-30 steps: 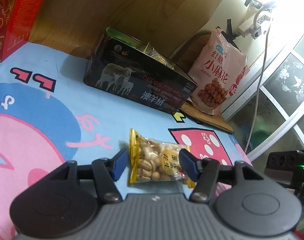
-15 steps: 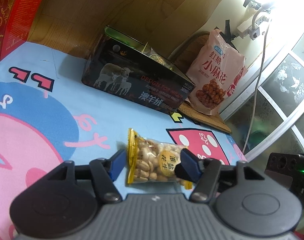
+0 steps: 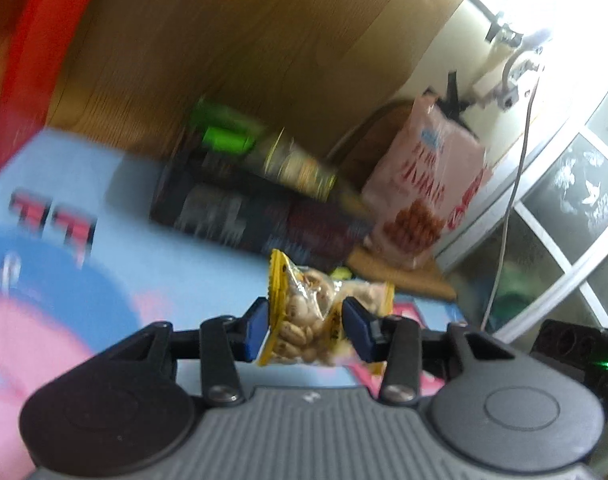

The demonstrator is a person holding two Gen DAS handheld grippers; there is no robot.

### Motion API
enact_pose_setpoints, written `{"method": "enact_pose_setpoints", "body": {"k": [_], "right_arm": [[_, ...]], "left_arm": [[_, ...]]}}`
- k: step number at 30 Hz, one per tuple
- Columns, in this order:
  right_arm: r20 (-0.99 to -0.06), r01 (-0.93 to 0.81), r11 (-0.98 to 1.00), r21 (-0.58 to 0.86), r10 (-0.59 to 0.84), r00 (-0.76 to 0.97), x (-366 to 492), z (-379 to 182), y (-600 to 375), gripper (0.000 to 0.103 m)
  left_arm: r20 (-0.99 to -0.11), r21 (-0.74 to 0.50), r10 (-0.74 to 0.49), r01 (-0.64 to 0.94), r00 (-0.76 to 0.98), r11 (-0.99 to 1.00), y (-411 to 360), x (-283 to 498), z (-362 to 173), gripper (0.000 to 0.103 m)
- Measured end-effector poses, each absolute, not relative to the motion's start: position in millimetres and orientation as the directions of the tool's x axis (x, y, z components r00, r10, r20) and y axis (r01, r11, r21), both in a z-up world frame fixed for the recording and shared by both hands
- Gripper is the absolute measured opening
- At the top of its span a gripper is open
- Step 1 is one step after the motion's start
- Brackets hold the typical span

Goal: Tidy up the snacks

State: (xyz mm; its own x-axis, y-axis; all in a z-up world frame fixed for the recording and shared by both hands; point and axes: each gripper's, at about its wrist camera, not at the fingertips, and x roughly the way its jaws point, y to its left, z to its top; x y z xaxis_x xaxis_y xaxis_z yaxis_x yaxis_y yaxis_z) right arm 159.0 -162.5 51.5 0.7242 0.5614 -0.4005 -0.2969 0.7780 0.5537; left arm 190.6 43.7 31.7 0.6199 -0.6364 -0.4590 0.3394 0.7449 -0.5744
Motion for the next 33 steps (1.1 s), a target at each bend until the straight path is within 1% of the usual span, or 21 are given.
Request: {"method": "enact_pose_setpoints", "body": {"k": [4, 6, 8, 9, 10, 11, 13, 16, 18, 20, 22, 23, 24, 28, 30, 33], "right_arm": [[-0.333, -0.332, 0.83, 0.448, 0.499, 0.8, 195, 84, -167, 0.025], [-0.309, -0.325, 0.854, 0.407, 0.464, 0.83, 219, 91, -171, 0.025], [-0.319, -0.293, 0.876, 0.382, 0.423, 0.848, 242, 88, -175, 0.028], [-0.337, -0.26, 0.899, 0.352, 0.381, 0.861, 253, 84, -174, 0.031], [-0.363, -0.229, 0.92, 0.318, 0.342, 0.867, 262, 79, -174, 0.042], [-0.39, -0.188, 0.939, 0.289, 0.295, 0.872, 269, 72, -175, 0.046], [-0.398, -0.141, 0.941, 0.307, 0.261, 0.88, 268, 64, -183, 0.046], [-0.361, -0.123, 0.932, 0.342, 0.251, 0.898, 247, 57, -194, 0.046], [-0.347, -0.123, 0.927, 0.355, 0.253, 0.903, 230, 55, -195, 0.046], [-0.335, -0.141, 0.914, 0.38, 0.278, 0.9, 211, 55, -194, 0.046], [-0.34, -0.18, 0.892, 0.414, 0.335, 0.879, 196, 57, -188, 0.048], [-0.351, -0.214, 0.874, 0.436, 0.384, 0.854, 187, 56, -183, 0.052], [-0.366, -0.246, 0.856, 0.455, 0.432, 0.824, 181, 57, -173, 0.053], [-0.433, -0.369, 0.739, 0.563, 0.645, 0.63, 155, 49, -147, 0.053], [-0.441, -0.399, 0.682, 0.613, 0.715, 0.543, 139, 46, -135, 0.053], [-0.45, -0.387, 0.63, 0.674, 0.765, 0.461, 115, 41, -124, 0.053]], "left_arm": [[-0.444, -0.491, -0.588, 0.365, 0.676, 0.791, 20, 225, 67, 0.042], [-0.44, -0.447, -0.542, 0.349, 0.716, 0.824, 6, 248, 77, 0.05], [-0.45, -0.446, -0.532, 0.335, 0.717, 0.83, -5, 271, 75, 0.059], [-0.467, -0.443, -0.52, 0.319, 0.715, 0.838, -10, 281, 70, 0.06], [-0.492, -0.443, -0.504, 0.294, 0.71, 0.847, -14, 289, 65, 0.06], [-0.504, -0.454, -0.504, 0.28, 0.702, 0.845, -15, 293, 61, 0.06], [-0.483, -0.488, -0.529, 0.288, 0.697, 0.824, -8, 288, 55, 0.06], [-0.449, -0.486, -0.516, 0.285, 0.73, 0.826, 6, 268, 58, 0.06], [-0.434, -0.524, -0.531, 0.276, 0.728, 0.806, 22, 252, 61, 0.06], [-0.43, -0.541, -0.534, 0.266, 0.728, 0.798, 40, 231, 61, 0.06], [-0.438, -0.528, -0.519, 0.257, 0.734, 0.81, 57, 206, 58, 0.062], [-0.454, -0.517, -0.504, 0.243, 0.735, 0.821, 69, 191, 54, 0.063], [-0.472, -0.512, -0.493, 0.228, 0.731, 0.828, 77, 179, 48, 0.064], [-0.521, -0.559, -0.496, 0.161, 0.695, 0.813, 116, 130, 16, 0.064], [-0.513, -0.595, -0.513, 0.146, 0.688, 0.79, 129, 102, 2, 0.064], [-0.489, -0.628, -0.538, 0.151, 0.687, 0.764, 134, 71, -11, 0.064]]}}
